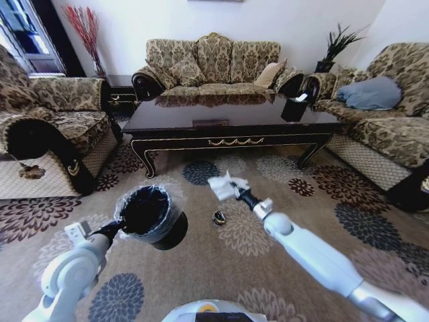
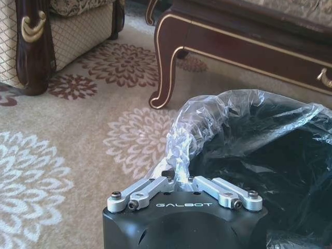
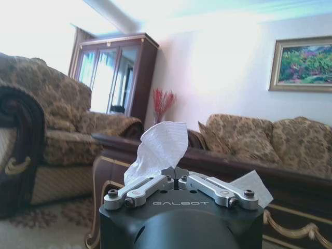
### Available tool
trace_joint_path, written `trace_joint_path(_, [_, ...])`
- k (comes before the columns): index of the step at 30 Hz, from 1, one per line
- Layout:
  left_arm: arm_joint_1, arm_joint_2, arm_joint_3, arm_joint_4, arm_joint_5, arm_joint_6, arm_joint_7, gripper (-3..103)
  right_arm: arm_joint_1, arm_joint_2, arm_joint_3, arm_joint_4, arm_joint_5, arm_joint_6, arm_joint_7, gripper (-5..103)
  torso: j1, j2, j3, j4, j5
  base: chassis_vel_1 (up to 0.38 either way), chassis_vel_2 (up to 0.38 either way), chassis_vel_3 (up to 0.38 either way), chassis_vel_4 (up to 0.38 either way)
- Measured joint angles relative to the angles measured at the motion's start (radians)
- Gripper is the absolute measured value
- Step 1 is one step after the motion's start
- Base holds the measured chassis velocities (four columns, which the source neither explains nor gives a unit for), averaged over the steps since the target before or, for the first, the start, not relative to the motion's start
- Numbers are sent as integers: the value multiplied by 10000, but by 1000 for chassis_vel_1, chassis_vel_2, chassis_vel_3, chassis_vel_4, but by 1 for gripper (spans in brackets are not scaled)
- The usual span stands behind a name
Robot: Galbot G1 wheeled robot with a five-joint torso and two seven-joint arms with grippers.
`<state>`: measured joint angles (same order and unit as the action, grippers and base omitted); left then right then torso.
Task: Move to the front of the table and pick up the trash from the floor, then place it into the trash bin.
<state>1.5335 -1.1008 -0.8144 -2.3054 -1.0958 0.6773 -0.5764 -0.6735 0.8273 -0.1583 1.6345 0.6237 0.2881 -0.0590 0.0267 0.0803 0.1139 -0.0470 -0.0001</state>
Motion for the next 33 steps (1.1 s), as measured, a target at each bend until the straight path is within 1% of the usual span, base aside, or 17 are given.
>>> trace_joint_path(1, [-30, 92, 66, 113, 7, 0, -1, 3, 168, 6, -129, 195, 227, 50, -79, 0, 0, -1, 0, 1, 0, 0, 0, 0, 0])
trace_joint_path(2, [-30, 92, 66, 113, 7, 0, -1, 3, 168, 6, -129, 195, 227, 50, -79, 0, 0, -1, 0, 1, 0, 0, 0, 0, 0])
trace_joint_path(5, [-251, 240, 305, 543, -61, -9, 29, 3, 640, 208, -650, 634, 779, 209, -289, 0, 0, 0, 0, 1, -2, 0, 0, 0, 0])
trace_joint_path(7, [-431, 292, 561, 922, -64, -34, 61, 3, 914, 407, -1062, 770, 924, 321, -380, 0, 0, -1, 0, 1, 1, 0, 0, 0, 0])
trace_joint_path(8, [-431, 292, 561, 922, -64, -34, 61, 3, 914, 407, -1062, 770, 924, 321, -380, 0, 0, -1, 0, 1, 1, 0, 0, 0, 0])
trace_joint_path(10, [-720, 308, 975, 1416, -23, -70, 163, 3, 1219, 661, -1644, 845, 1019, 413, -425, 0, 0, -1, 1, 3, -1, 0, 0, 0, 0])
trace_joint_path(12, [-999, 306, 1306, 1748, 20, -103, 239, 3, 1450, 831, -2087, 848, 1038, 439, -432, 0, 1, -1, 2, 1, -1, 0, 0, 0, 0])
trace_joint_path(13, [-999, 306, 1306, 1748, 20, -103, 239, 3, 1450, 831, -2087, 848, 1038, 439, -432, 0, 1, -1, 2, 1, -1, 0, 0, 0, 0])
trace_joint_path(16, [-1613, 247, 1899, 2318, 122, -150, 297, 3, 1882, 1176, -2886, 676, 1041, 450, -429, 0, 1, -1, 2, 1, 2, 0, 0, 0, 0])
trace_joint_path(17, [-1613, 247, 1899, 2318, 122, -150, 297, 3, 1882, 1176, -2886, 676, 1041, 450, -429, 0, 1, -1, 2, 1, 2, 0, 0, 0, 0])
trace_joint_path(21, [-2451, 150, 2524, 2993, 283, -173, 312, 3, 2221, 1505, -3613, 556, 1010, 448, -408, 0, 1, -2, 2, 0, 0, 0, 0, 0, 0])
trace_joint_path(26, [-3047, 93, 2905, 3274, 306, -177, 291, 3, 2426, 1796, -4102, 463, 957, 439, -395, 0, 1, -1, 1, -2, 0, 0, 0, 0, 0])
trace_joint_path(30, [-3503, 47, 3230, 3463, 336, -178, 264, 3, 2710, 2364, -4613, 26, 800, 436, -395, 0, 1, -1, 1, 1, 0, 0, 0, 0, 0])
trace_joint_path(31, [-3503, 47, 3230, 3463, 336, -178, 264, 3, 2710, 2364, -4613, 26, 800, 436, -395, 0, 1, -1, 1, 1, 0, 0, 0, 0, 0])
trace_joint_path(33, [-3643, 37, 3316, 3522, 332, -178, 261, 3, 2753, 2611, -4757, -238, 694, 450, -396, 0, 1, -1, 2, 2, 1, 0, 0, 0, 0])
